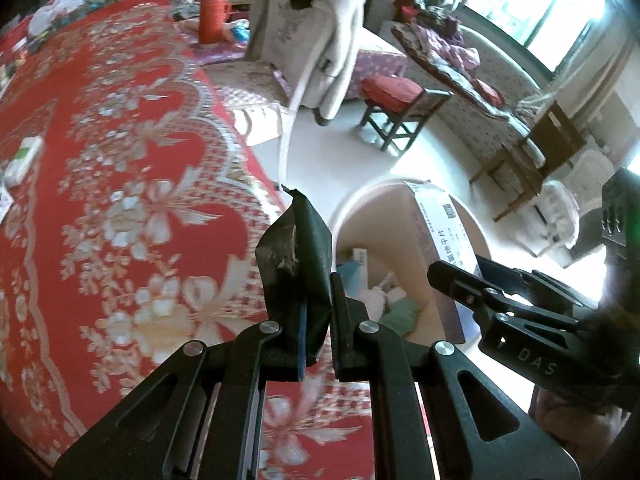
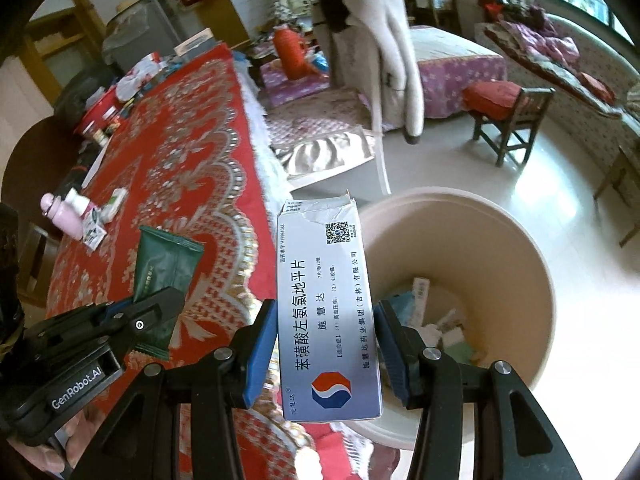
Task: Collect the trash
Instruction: 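Carry the green pouch and medicine box with both tools over the bucket, then open both tools to drop the pouch and medicine box into the bucket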
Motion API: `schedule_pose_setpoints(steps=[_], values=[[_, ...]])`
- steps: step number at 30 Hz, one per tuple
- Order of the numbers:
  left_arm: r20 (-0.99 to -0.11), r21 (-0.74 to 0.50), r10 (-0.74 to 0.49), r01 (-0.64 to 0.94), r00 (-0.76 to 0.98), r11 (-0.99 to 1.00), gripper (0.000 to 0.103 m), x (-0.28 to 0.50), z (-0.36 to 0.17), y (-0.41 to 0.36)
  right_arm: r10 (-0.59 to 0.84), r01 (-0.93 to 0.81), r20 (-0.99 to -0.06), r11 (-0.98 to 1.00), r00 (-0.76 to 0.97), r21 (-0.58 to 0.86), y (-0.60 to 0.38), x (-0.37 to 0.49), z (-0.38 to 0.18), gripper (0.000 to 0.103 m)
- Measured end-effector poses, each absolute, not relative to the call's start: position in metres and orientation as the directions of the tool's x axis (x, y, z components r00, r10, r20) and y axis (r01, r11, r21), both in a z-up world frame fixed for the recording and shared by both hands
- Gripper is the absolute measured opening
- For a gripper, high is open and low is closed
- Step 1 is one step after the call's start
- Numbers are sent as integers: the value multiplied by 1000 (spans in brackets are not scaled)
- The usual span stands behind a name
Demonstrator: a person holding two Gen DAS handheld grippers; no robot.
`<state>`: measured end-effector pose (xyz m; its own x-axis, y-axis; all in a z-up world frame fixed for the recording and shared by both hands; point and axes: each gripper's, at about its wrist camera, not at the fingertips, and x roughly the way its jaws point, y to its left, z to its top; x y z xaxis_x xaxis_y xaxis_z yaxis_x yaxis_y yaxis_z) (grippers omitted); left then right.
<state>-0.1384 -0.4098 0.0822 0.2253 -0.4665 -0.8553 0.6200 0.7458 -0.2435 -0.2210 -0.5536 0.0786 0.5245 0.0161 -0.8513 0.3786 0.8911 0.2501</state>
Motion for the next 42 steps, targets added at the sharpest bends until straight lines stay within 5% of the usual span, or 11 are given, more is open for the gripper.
schedule_pose_setpoints(steps=[36, 42], values=[[-856, -362, -517, 702, 10, 613, 8, -162, 50, -497, -47, 553, -898, 802, 437, 227, -630, -274, 48, 48], [-844, -391, -536, 686, -1, 614, 38, -164, 51, -493, -59, 576, -913, 792, 403, 203, -634, -276, 41, 50]])
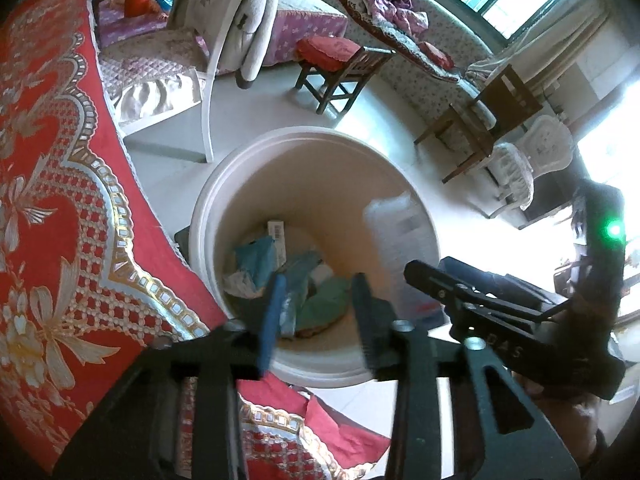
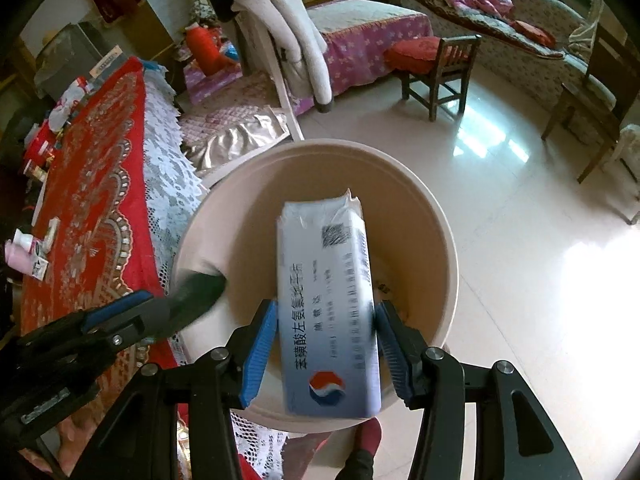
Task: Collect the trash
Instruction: 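Open both tools to drop the pouch and medicine box into the bucket, then move both tools back over the table toward the milk carton and tissue pack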
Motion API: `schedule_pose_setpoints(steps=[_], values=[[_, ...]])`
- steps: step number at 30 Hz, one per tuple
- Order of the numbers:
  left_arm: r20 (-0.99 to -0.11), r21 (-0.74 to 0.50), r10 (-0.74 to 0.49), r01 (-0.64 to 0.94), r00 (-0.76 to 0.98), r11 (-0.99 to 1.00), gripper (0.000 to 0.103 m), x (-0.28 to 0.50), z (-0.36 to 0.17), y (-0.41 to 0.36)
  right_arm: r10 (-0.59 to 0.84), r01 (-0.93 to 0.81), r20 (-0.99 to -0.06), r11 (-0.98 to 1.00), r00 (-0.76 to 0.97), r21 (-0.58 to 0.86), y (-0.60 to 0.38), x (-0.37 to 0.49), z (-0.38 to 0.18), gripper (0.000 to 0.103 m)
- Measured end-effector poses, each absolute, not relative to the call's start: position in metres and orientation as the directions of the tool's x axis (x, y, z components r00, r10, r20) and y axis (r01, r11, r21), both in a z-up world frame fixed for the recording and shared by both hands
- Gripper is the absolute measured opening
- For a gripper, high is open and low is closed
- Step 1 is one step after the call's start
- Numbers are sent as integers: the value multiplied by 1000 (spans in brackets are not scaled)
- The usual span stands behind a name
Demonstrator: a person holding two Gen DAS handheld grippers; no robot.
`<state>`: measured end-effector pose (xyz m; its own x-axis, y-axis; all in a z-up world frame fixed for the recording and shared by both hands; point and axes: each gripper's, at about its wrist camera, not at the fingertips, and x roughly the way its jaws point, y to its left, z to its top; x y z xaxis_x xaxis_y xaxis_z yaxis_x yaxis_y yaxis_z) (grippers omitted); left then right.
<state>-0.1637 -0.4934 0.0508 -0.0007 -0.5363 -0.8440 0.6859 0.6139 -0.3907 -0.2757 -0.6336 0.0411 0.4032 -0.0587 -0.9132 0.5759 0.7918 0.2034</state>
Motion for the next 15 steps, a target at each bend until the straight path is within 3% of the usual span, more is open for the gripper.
schedule_pose_setpoints(steps=[13, 15], values=[[-852, -323, -515, 677, 96, 661, 38, -164, 64, -470, -46, 557, -913, 804, 405, 207, -623, -269, 43, 51], [-852, -321, -514, 671, 104, 668, 38, -161, 64, -465, -43, 552, -912, 807, 408, 209, -620, -266, 45, 61]])
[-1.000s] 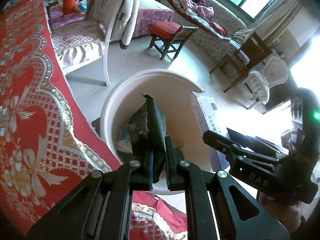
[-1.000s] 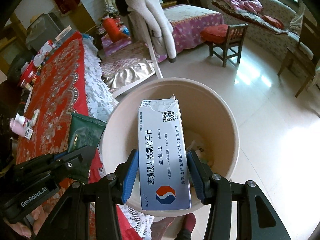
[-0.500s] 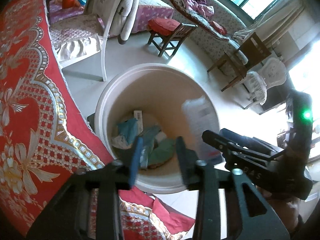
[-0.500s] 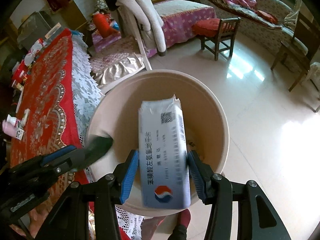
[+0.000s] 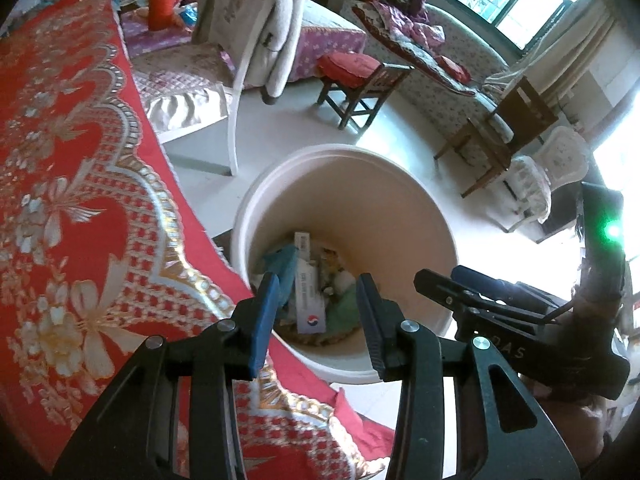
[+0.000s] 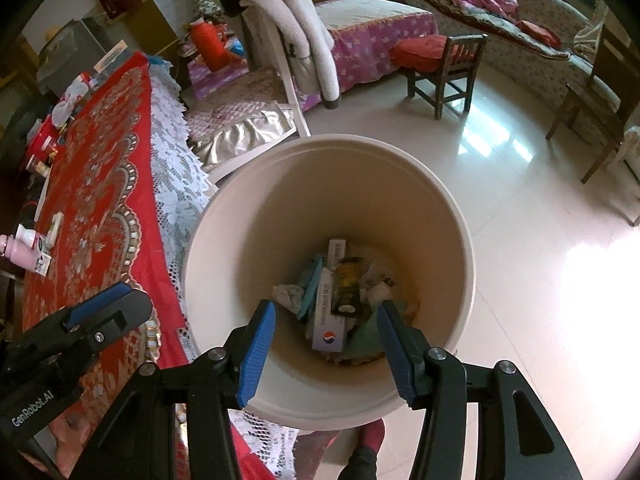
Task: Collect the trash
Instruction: 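Move both tools back over the table toward the milk carton and tissue pack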
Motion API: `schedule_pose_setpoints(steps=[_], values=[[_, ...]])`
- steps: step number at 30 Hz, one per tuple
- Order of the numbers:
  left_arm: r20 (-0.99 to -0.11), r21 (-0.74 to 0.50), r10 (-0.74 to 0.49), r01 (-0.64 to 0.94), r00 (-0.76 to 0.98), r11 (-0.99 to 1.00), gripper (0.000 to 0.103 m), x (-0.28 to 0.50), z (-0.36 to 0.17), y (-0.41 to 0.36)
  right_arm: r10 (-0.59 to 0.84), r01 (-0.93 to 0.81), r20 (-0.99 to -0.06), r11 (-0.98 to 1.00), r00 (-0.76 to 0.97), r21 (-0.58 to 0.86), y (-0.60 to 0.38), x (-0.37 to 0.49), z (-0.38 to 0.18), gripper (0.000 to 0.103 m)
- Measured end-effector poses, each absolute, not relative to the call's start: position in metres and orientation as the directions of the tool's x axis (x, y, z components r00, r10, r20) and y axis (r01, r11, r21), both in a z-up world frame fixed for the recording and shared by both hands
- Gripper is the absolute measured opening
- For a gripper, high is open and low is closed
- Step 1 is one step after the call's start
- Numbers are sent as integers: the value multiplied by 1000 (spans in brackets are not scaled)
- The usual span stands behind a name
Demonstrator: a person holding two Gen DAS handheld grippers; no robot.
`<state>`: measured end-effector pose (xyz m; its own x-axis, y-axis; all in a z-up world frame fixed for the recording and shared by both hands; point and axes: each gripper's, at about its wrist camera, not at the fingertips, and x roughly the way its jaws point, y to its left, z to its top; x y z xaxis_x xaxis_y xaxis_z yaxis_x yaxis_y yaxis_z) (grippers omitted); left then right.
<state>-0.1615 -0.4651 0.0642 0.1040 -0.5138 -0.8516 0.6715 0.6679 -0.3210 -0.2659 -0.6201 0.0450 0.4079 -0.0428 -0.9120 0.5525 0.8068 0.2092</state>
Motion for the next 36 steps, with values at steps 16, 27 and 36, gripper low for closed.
schedule_pose_setpoints(steps=[16, 27, 36], values=[[-848, -242, -453, 559, 275, 793, 38, -138, 80, -398, -17, 432, -881, 876, 472, 215, -568, -222, 69, 63], [-823, -200, -373, 395, 429, 896, 38, -113, 103, -315, 47, 270, -831, 934, 555, 233, -505, -178, 96, 64], [-805, -175, -285, 250, 521, 952, 38, -92, 117, -235, 135, 91, -796, 969, 591, 231, -431, -128, 112, 66]])
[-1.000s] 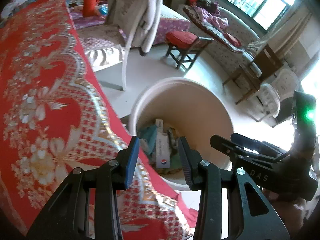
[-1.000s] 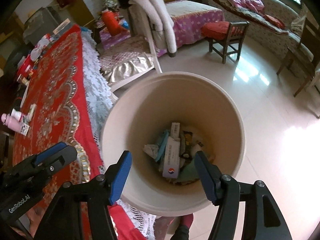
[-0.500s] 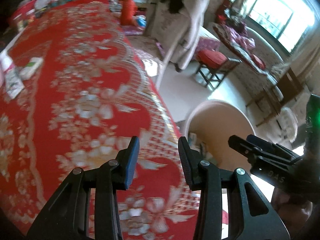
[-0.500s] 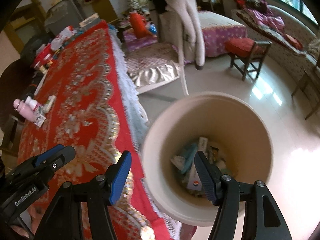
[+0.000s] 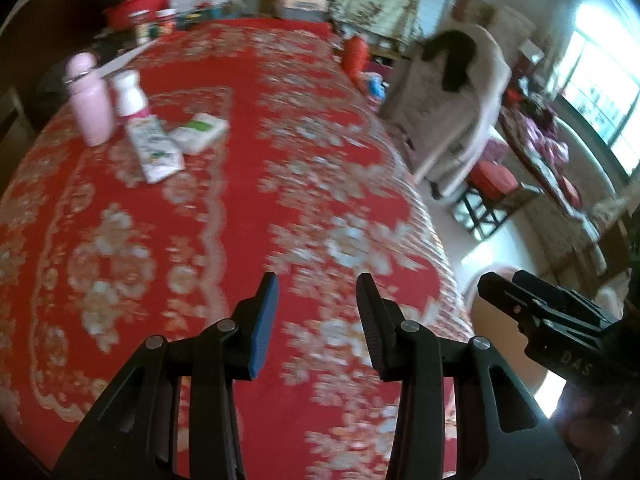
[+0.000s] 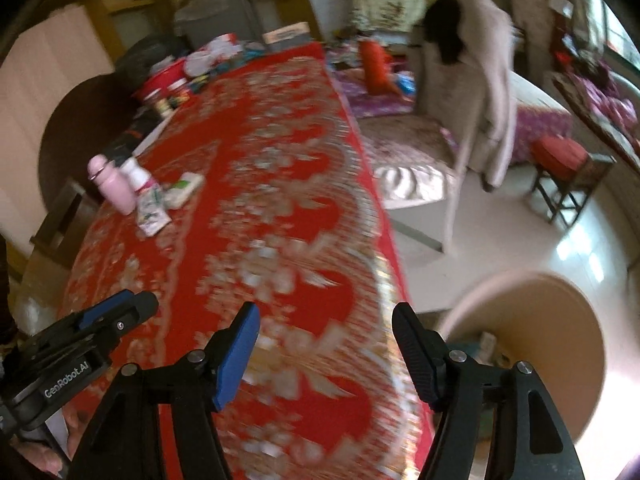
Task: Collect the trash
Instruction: 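Move both tools back over the table toward the milk carton and tissue pack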
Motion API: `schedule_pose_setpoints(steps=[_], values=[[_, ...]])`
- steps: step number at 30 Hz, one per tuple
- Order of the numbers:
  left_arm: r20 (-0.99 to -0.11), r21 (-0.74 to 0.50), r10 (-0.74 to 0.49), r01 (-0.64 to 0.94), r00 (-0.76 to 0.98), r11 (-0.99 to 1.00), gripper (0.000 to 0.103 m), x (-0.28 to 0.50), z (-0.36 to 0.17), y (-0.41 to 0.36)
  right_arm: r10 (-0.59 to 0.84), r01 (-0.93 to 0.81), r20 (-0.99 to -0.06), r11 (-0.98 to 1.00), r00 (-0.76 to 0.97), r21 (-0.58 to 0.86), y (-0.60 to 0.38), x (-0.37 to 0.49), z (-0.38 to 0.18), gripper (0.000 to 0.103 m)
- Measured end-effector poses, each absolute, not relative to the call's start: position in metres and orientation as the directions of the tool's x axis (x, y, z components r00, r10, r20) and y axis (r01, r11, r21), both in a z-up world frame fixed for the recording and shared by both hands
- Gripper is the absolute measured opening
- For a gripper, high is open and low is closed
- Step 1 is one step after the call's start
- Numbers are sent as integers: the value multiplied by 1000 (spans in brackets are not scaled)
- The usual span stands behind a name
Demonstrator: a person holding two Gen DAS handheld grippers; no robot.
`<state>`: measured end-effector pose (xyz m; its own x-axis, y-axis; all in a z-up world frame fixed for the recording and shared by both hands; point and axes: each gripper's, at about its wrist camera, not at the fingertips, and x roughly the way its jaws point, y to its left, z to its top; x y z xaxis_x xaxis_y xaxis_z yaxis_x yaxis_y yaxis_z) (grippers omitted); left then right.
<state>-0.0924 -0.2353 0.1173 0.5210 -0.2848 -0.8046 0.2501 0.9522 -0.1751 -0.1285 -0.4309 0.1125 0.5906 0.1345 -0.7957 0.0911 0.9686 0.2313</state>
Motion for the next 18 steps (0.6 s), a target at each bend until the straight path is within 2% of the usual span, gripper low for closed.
schedule_pose_setpoints(steps=[7, 18], values=[[-787, -161, -209, 134, 581, 978, 38, -71, 128, -174, 186, -31, -773, 977, 607, 210, -374, -94, 126, 67], [-784, -149, -138, 33, 605, 988, 38, -31, 129, -112, 220, -100, -773, 975, 595, 200, -316, -41, 124, 69]])
